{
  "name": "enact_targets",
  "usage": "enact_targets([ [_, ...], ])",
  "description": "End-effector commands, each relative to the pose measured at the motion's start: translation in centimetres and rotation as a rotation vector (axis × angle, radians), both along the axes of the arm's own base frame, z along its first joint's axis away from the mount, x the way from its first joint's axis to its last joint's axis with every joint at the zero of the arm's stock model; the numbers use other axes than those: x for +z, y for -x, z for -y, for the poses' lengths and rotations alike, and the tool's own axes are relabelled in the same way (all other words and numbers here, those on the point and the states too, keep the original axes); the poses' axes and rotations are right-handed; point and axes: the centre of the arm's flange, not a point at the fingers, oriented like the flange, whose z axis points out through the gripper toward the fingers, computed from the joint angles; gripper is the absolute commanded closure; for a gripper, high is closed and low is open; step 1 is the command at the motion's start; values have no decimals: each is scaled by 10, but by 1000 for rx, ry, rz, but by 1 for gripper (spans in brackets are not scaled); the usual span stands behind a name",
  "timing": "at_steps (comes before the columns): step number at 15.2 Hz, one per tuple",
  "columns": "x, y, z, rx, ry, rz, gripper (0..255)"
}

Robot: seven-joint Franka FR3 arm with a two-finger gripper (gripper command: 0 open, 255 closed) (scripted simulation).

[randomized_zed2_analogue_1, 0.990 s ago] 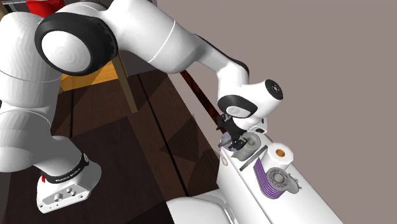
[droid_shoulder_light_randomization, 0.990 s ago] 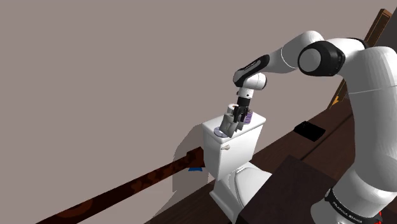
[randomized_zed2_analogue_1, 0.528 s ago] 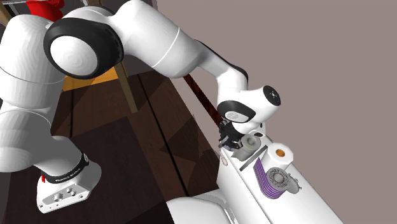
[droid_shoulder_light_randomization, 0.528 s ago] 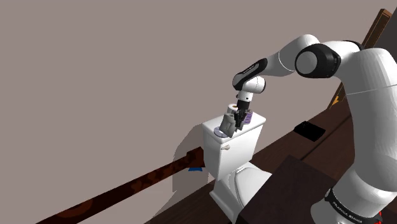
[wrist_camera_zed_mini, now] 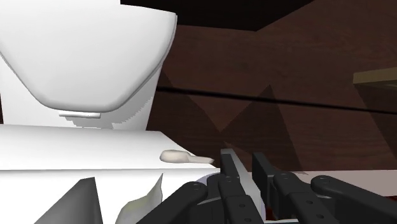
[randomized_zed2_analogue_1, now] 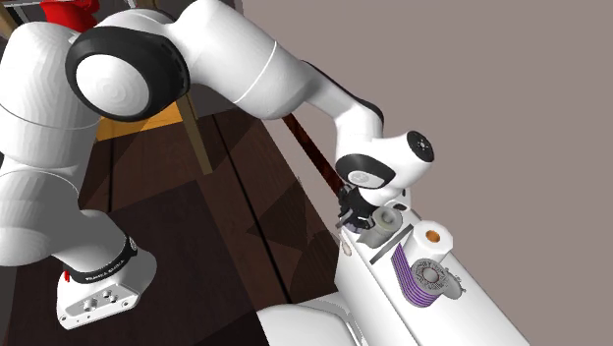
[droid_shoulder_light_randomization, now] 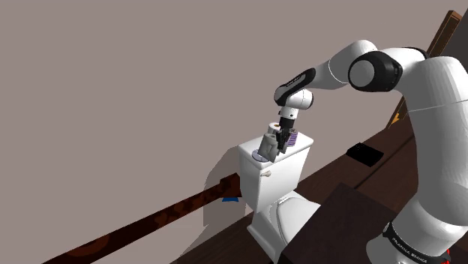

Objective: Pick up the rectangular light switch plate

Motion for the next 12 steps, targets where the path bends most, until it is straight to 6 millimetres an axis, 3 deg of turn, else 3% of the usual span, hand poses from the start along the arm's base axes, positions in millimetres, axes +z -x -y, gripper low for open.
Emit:
enact_targets([
  [1,7,0,-1,1,0,0,255],
  [12,66,0,-1,1,0,0,255],
])
